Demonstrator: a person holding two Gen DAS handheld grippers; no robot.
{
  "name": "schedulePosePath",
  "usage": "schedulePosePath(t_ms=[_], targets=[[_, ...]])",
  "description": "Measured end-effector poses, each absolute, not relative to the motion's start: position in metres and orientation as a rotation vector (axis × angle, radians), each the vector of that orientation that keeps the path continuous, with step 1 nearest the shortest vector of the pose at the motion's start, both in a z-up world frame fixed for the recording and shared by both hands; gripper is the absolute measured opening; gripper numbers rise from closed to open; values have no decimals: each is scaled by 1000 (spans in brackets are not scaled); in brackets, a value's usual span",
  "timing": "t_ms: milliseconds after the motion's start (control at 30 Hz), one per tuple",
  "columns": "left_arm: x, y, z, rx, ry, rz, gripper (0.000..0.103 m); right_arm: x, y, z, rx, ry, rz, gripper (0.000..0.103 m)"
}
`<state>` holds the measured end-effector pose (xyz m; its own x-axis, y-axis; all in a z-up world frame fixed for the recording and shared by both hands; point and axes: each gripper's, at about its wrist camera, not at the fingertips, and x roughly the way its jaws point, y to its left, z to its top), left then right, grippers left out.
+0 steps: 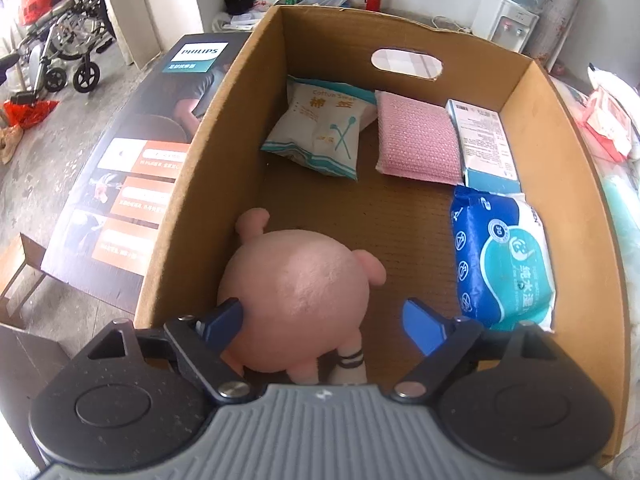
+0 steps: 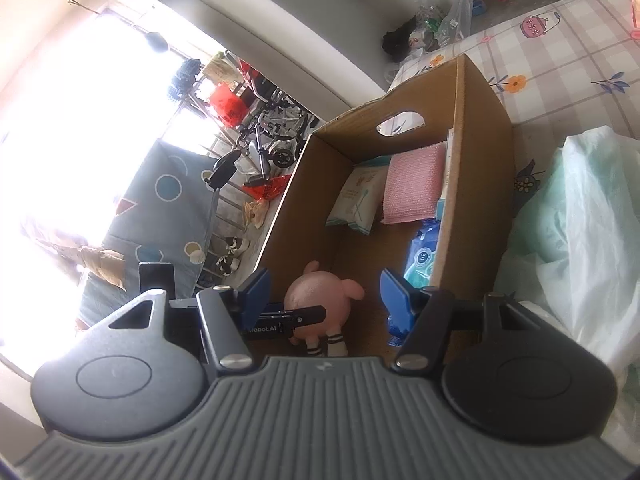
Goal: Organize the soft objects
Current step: 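Lower the pink plush toy into the box beside the wet-wipe pack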
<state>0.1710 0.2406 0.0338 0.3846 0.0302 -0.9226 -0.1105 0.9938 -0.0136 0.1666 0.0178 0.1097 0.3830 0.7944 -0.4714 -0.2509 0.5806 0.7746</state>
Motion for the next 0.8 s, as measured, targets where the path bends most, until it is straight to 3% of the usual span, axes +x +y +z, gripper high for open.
schedulePosePath(t_ms=[167,467,800], targets=[[177,232,25,-27,1208,109,95,168,18,105,674,959,747,61],[159,227,47,-244,1112,-44,94,168,14,108,662,948,749,62],[134,216,34,-352,1054,-142,77,201,79,135,465,986,847,62]])
